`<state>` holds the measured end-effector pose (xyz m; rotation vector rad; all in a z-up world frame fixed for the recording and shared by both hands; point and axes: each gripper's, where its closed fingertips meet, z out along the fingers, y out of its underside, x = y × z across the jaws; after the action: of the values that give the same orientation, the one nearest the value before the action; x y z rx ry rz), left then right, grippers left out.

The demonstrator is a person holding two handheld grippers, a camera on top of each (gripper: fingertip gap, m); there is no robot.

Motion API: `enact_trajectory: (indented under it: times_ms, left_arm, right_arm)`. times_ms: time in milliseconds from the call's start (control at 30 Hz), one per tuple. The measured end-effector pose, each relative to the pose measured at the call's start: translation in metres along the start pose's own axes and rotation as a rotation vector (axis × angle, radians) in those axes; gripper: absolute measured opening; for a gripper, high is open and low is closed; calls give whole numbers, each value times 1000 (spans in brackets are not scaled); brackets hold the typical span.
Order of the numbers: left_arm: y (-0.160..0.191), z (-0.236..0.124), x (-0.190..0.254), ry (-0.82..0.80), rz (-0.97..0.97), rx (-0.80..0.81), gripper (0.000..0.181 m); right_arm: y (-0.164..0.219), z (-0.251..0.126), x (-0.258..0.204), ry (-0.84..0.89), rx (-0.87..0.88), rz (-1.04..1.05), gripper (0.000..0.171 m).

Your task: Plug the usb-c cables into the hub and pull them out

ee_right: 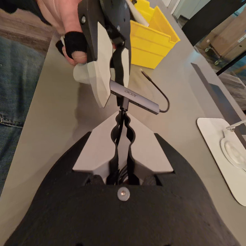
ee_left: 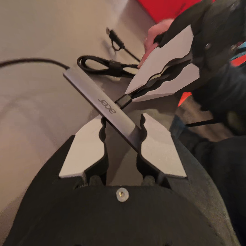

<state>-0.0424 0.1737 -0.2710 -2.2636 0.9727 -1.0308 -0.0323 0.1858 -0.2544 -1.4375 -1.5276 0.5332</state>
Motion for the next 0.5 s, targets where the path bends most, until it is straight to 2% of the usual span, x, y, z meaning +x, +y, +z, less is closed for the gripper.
enact_trajectory:
  times_ms: [100,333,500]
  left_arm:
    - [-9,-2,10,73,-52,72,31]
    - [-26,-9,24,137,-142,211,11]
    - [-33,-13,28,161,-177,272,7]
  right_arm:
    - [-8,-9,4,3,64,28,0]
    - [-16,-18,4,-1,142,96,3]
    - [-22,-19,6,-4,167,180,11]
